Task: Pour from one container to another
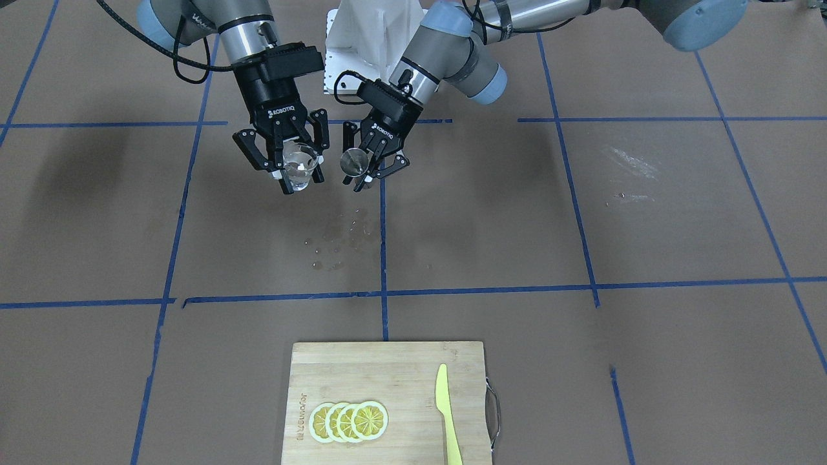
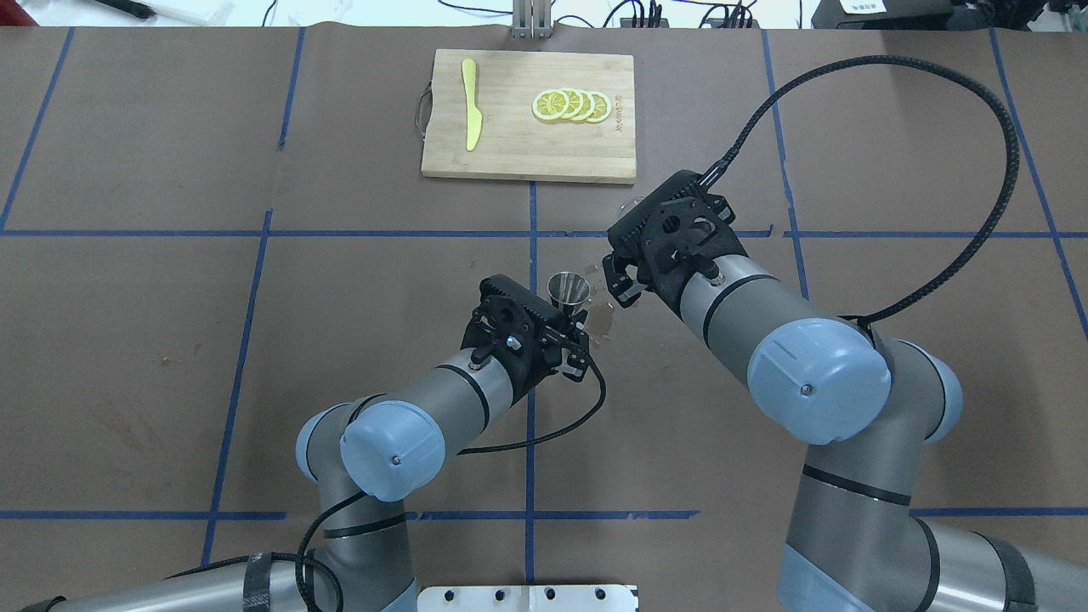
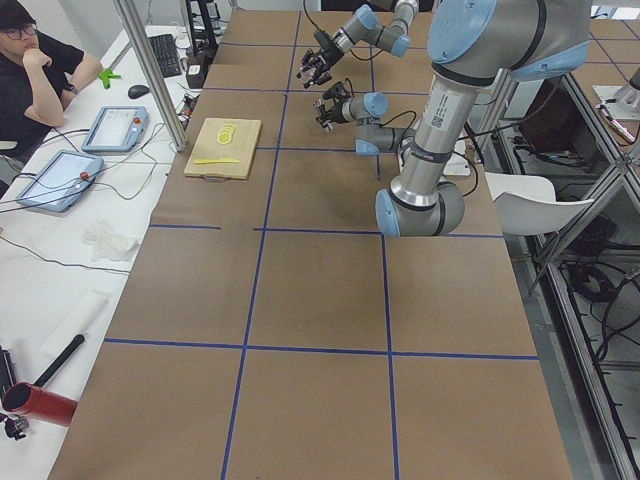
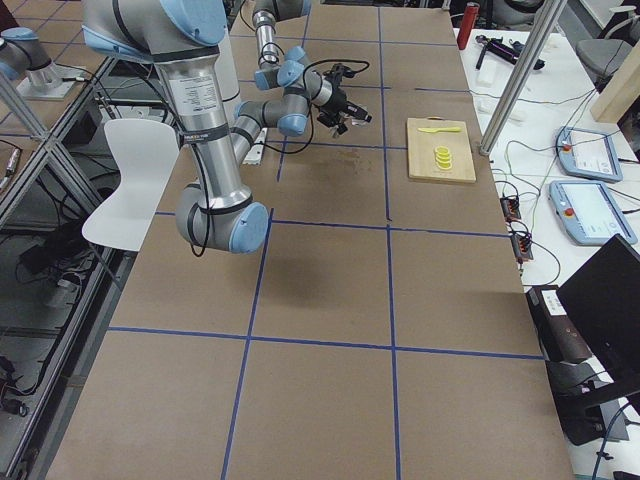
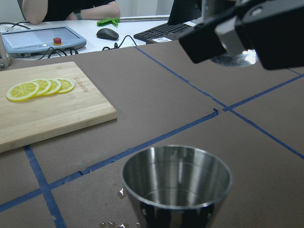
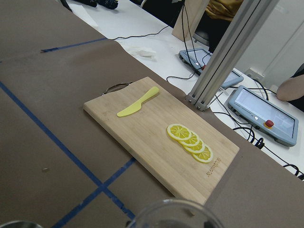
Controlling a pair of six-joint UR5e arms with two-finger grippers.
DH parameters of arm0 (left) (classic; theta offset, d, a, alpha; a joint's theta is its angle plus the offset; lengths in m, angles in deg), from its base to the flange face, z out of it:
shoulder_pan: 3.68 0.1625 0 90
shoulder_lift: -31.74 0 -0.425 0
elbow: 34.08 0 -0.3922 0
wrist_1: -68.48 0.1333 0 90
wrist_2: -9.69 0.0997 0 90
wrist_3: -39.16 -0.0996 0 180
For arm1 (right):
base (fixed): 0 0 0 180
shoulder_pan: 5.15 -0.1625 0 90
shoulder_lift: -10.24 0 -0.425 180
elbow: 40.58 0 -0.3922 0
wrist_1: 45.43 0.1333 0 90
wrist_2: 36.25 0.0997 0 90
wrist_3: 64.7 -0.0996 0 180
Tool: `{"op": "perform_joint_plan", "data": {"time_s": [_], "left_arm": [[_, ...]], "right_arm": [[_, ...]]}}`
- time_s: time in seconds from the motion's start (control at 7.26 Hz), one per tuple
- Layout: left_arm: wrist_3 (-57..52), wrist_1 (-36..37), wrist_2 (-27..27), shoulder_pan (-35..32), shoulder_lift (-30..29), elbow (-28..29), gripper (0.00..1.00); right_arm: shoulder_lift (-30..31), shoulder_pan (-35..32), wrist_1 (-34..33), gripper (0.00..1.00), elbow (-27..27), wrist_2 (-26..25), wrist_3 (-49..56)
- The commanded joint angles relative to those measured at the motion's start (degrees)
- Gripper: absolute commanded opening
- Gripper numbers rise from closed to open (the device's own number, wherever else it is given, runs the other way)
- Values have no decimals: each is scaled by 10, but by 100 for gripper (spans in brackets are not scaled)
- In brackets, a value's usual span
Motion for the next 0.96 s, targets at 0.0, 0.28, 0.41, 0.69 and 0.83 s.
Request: {"op": "perform_joint_plan", "data": {"time_s": [0.0, 0.28, 0.41, 0.69, 0.83], "left_arm": [[0, 0, 0, 0, -10, 12, 0], [0, 0, -1, 0, -15, 15, 0], [0, 0, -1, 0, -16, 16, 0], [0, -1, -1, 0, -15, 16, 0], [0, -1, -1, 0, -16, 16, 0]], "right_arm": [[-2, 1, -14, 0, 2, -1, 42], [-3, 3, -15, 0, 1, -1, 60], [-6, 3, -16, 0, 1, -1, 81], [-34, 5, -68, 0, 1, -3, 108], [-35, 6, -74, 0, 1, -3, 112]]}}
